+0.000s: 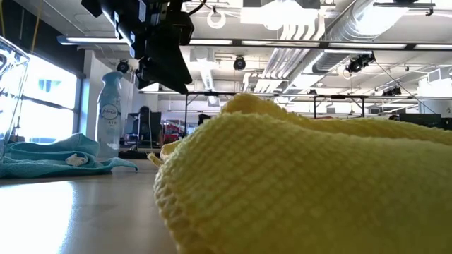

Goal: Sort microfiber towel by color & place in baskets
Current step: Put the yellow microfiber towel into the top transparent bin

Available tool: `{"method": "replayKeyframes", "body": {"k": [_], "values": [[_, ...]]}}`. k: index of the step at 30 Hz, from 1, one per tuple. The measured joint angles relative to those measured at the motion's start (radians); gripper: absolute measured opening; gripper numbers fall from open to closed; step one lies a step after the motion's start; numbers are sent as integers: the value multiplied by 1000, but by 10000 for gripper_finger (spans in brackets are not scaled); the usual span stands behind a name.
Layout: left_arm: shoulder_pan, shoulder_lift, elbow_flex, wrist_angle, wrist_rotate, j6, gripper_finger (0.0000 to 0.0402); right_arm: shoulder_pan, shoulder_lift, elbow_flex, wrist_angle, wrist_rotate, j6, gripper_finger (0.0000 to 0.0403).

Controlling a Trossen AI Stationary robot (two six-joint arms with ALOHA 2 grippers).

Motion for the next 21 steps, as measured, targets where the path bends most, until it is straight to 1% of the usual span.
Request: {"method": "replayKeyframes", "body": {"k": [3, 6, 9, 13, 15, 17, 19, 21], "values": [[0, 0, 0, 5, -4, 0, 108, 7, 25, 0, -1, 3, 0, 177], [0, 0, 0, 5, -5, 0, 108, 8, 49, 0, -2, 3, 4, 199], [0, 0, 0, 4, -5, 0, 108, 8, 78, 0, 9, 3, 4, 205], [0, 0, 0, 4, -5, 0, 108, 16, 121, 0, 19, 8, 0, 202], [0, 0, 0, 4, -5, 0, 108, 22, 137, 0, 31, 14, -2, 194], [0, 0, 0, 4, -4, 6, 108, 27, 153, 0, 42, 17, -2, 175], [0, 0, 0, 4, -4, 16, 108, 33, 168, 0, 45, 18, -3, 144], [0, 0, 0, 4, -3, 19, 108, 34, 174, -1, 46, 24, -4, 100]]}}
